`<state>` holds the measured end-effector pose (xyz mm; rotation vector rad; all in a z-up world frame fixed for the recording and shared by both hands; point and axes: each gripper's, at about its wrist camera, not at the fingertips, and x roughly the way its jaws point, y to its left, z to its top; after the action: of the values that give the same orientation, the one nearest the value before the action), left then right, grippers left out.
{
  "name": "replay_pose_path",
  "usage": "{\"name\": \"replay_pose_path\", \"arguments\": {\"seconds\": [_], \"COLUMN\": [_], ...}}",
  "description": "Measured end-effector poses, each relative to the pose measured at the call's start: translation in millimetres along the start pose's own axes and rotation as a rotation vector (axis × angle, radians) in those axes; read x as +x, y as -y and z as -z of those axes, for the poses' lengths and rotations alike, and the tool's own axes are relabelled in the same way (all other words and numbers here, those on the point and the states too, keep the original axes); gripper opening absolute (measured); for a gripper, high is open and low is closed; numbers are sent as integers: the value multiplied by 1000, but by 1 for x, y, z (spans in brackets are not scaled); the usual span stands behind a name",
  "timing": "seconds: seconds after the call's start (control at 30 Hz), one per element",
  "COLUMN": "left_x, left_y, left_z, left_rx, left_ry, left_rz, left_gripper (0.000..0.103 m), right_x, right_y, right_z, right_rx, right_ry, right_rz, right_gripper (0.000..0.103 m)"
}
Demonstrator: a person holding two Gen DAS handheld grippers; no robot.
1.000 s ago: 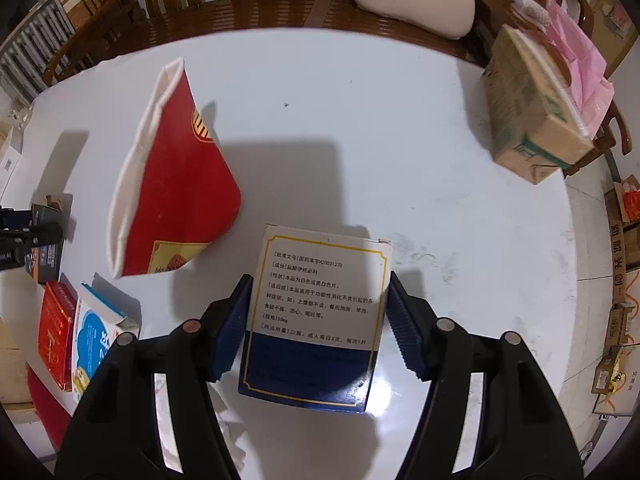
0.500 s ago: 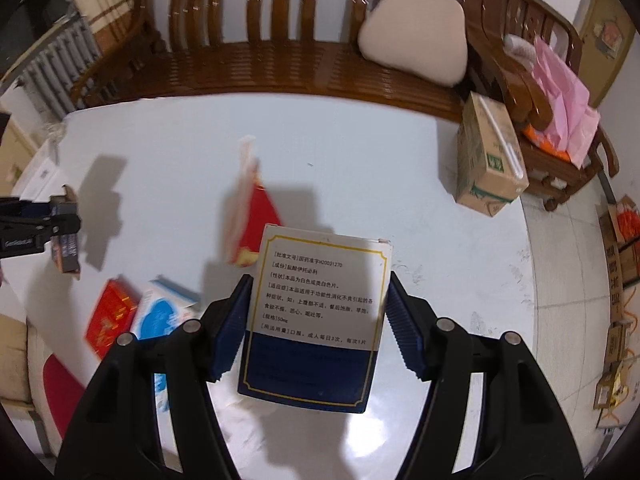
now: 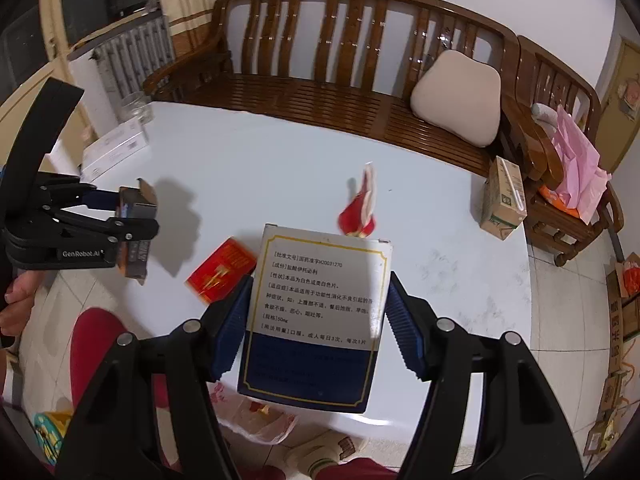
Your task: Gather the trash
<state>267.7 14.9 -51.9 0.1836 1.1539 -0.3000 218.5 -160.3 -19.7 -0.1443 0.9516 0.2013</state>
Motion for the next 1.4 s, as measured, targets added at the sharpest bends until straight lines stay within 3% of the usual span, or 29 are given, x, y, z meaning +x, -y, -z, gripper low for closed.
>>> {"name": "replay_pose_path", "arguments": {"seconds": [0.27,0.5,0.8,1.4], "left_x": [-25,-15,19,109], "left_y": [22,40,44,38], "left_z": [61,107,148,199], "left_rx": [68,105,96,17], "left_ry": [58,43,-8,-164], "left_rz": [-4,5,63,120], "left_gripper": [52,52,52,52], "right_x": [-26,-31,-16,58], "right_y": [-47,-80,-95,-102], "right_z": [42,81,122,188], "right_rx": [-54,-97,-101,-53], "right_ry": [-3,-20,-70,-216], "right_rz": [-35,-45,-38,-61], "right_gripper": [64,64,64,64]}}
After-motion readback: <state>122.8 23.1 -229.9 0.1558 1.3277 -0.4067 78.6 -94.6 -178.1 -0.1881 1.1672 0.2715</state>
